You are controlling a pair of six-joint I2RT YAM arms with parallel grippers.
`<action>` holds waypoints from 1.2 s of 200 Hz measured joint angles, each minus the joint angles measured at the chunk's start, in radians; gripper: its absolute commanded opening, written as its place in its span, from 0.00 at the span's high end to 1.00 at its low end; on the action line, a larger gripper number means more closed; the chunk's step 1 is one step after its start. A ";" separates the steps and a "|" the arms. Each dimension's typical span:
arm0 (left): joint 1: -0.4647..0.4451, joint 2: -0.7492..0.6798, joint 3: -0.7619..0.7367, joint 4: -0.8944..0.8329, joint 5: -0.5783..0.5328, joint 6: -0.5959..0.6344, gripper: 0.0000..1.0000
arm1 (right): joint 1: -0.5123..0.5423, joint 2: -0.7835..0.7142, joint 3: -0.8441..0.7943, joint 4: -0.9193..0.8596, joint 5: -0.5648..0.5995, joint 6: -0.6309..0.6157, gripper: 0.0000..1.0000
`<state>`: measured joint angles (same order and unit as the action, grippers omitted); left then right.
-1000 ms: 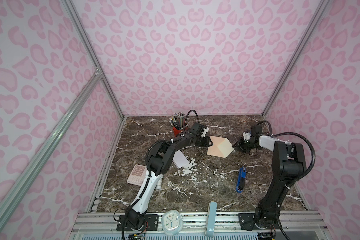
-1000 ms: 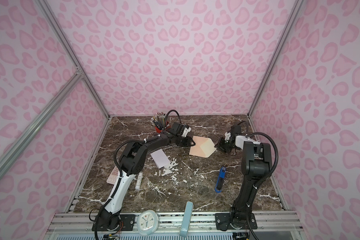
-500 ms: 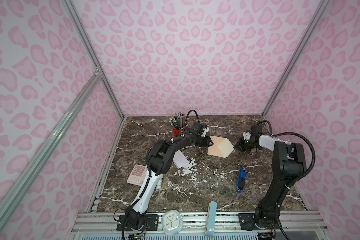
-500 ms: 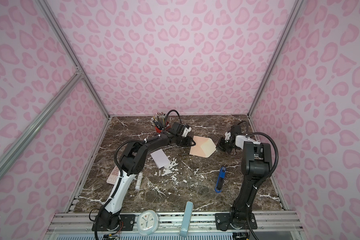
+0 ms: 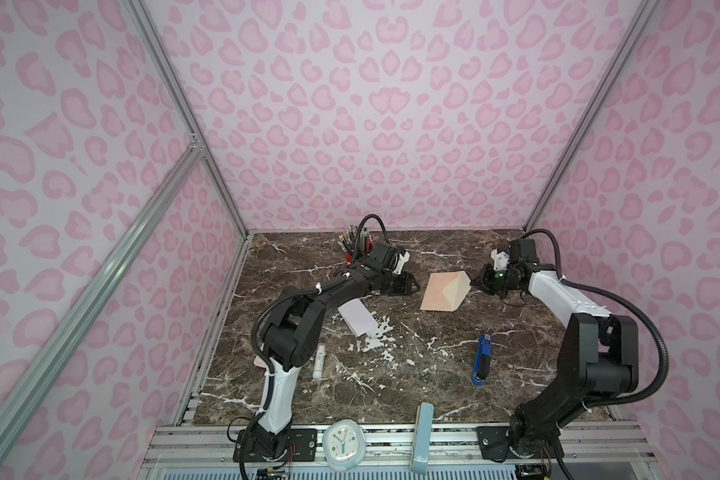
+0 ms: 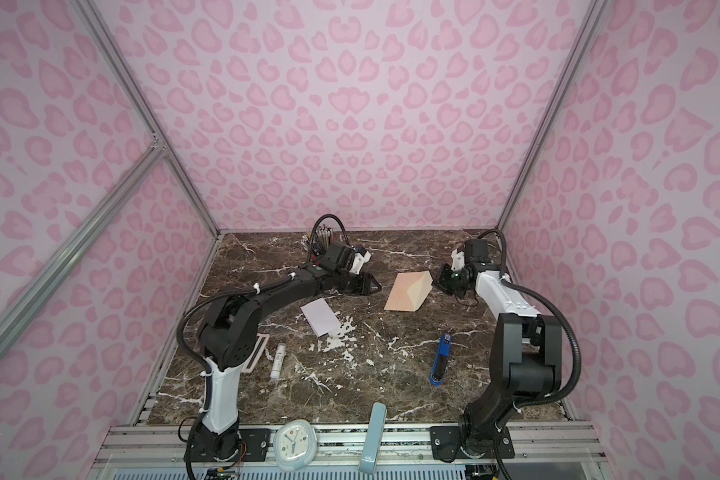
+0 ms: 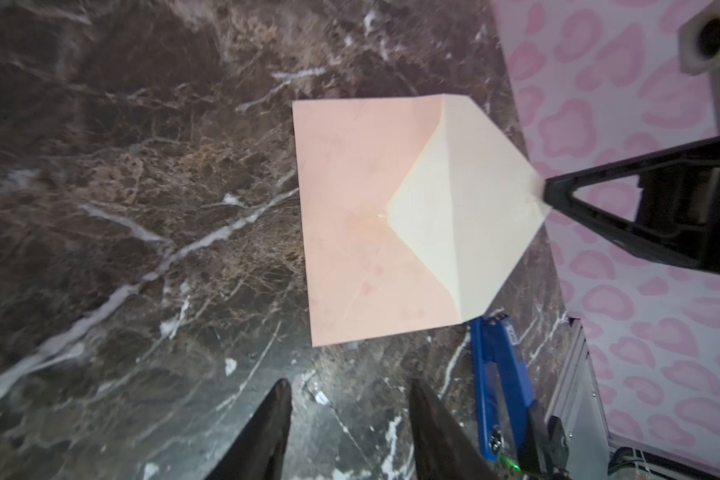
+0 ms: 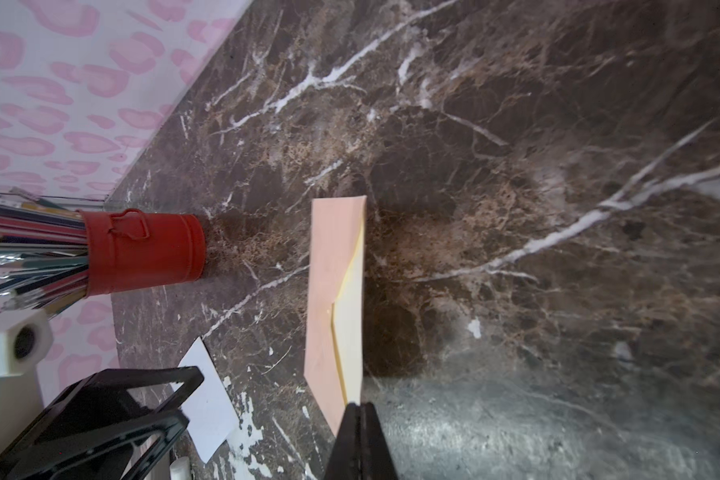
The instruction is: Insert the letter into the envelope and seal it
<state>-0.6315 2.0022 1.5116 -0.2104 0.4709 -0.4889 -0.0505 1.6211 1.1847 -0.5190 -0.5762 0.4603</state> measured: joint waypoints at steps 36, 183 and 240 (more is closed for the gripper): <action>-0.035 -0.249 -0.179 0.034 -0.032 0.000 0.49 | 0.090 -0.163 -0.002 -0.073 0.023 0.024 1.00; -0.074 -0.961 -0.648 -0.110 -0.340 -0.016 0.47 | 0.663 -0.439 -0.094 -0.046 0.137 0.343 1.00; -0.074 -0.977 -0.689 -0.133 -0.373 -0.040 0.47 | 0.698 -0.460 -0.209 0.084 0.112 0.418 1.00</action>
<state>-0.7052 1.0252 0.8230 -0.3435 0.0975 -0.5289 0.6472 1.1610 0.9760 -0.4351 -0.4644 0.8787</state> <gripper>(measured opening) 0.530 0.051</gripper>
